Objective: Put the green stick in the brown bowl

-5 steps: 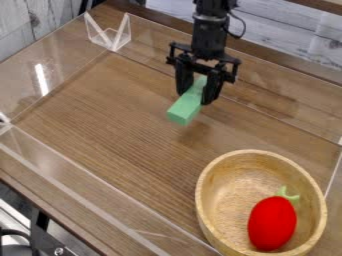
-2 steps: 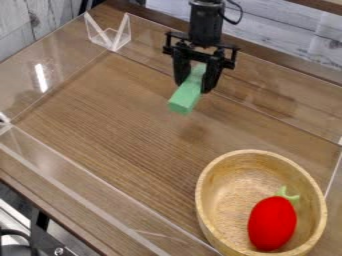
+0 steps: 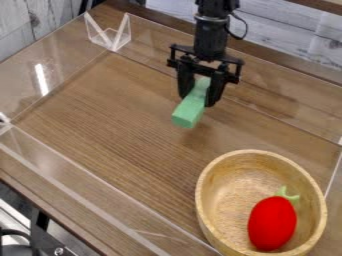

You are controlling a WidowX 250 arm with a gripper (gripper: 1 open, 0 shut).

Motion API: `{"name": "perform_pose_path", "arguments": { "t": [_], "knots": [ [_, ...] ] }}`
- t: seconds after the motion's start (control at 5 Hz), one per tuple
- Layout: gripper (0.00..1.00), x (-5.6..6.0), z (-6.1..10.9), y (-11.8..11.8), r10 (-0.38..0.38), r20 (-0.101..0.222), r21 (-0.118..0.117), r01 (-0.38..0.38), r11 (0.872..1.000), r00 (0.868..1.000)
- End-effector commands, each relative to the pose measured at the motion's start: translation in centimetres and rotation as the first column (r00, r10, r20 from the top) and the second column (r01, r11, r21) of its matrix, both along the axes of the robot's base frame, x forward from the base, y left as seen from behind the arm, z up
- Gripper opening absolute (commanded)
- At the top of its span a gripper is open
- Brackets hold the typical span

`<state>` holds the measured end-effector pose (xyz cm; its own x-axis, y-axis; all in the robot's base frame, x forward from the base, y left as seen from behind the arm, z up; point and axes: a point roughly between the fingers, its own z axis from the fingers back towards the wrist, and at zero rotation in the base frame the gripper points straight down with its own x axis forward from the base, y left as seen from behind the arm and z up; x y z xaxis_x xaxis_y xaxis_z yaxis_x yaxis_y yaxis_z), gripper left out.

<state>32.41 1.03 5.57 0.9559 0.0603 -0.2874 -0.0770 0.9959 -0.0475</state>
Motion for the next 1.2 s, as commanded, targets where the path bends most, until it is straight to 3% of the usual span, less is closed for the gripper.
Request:
{"name": "perform_pose_path", "arguments": {
  "t": [0.0,0.4,0.8,1.0],
  "knots": [
    [0.00,0.2,2.8,0.5,0.004,0.094,0.006,-0.004,1.000,0.996],
    [0.00,0.1,3.5,2.4,0.022,0.087,0.007,-0.023,1.000,0.996],
    [0.00,0.0,5.0,2.9,0.042,0.080,0.011,-0.043,0.999,0.996],
    [0.00,-0.5,4.5,2.4,0.019,0.077,0.013,-0.020,1.000,0.997]
  ]
}}
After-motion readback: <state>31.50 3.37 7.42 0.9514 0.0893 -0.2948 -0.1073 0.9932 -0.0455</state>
